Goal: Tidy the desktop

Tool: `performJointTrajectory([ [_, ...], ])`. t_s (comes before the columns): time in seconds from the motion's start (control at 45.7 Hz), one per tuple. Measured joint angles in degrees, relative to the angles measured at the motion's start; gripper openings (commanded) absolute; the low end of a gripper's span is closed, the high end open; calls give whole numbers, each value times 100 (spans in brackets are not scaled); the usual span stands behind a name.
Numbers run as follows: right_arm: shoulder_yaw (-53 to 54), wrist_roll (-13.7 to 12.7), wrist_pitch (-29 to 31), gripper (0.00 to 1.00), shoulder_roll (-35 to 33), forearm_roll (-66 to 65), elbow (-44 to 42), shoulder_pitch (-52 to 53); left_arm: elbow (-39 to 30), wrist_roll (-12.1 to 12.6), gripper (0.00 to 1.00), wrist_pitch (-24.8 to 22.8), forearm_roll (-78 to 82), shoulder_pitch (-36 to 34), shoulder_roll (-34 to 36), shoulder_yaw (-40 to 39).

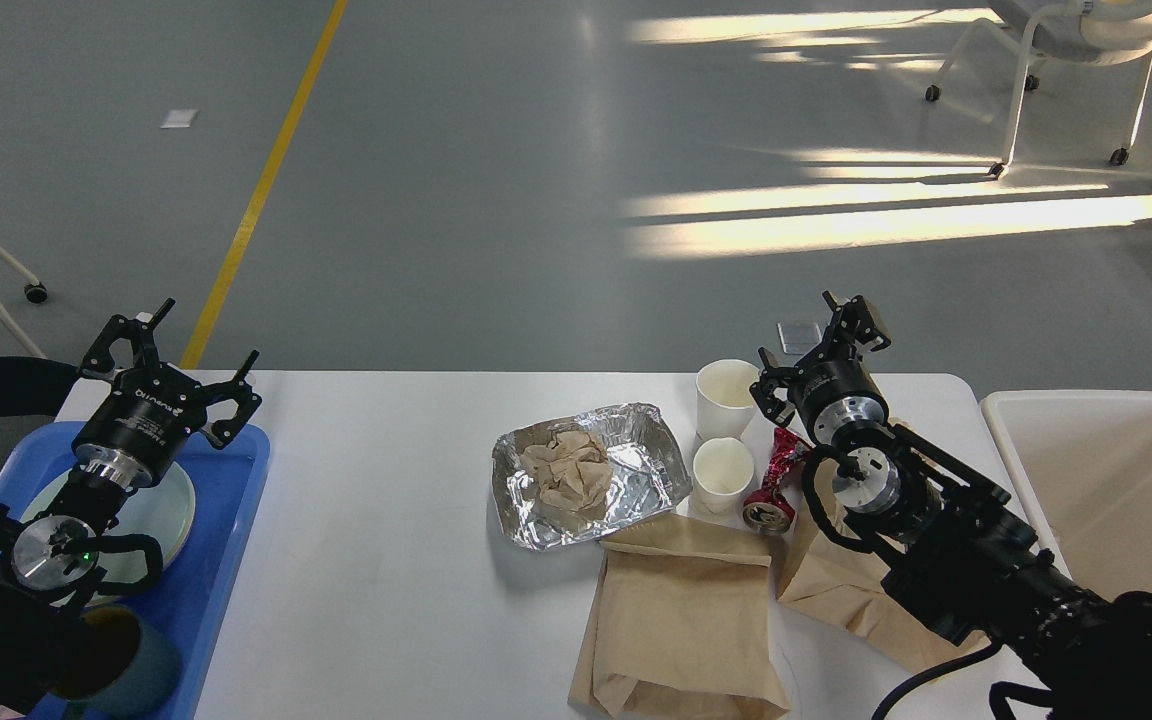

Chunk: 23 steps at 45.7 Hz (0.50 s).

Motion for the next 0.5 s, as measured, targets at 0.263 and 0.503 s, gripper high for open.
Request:
performJointTrajectory([
  [0.263,0,0,0,100,0,0,0,0,-3,-407,96,-30,-6,73,-25,-7],
  [0.503,0,0,0,100,0,0,-1,0,-6,-416,96,-31,-6,74,-26,-7],
])
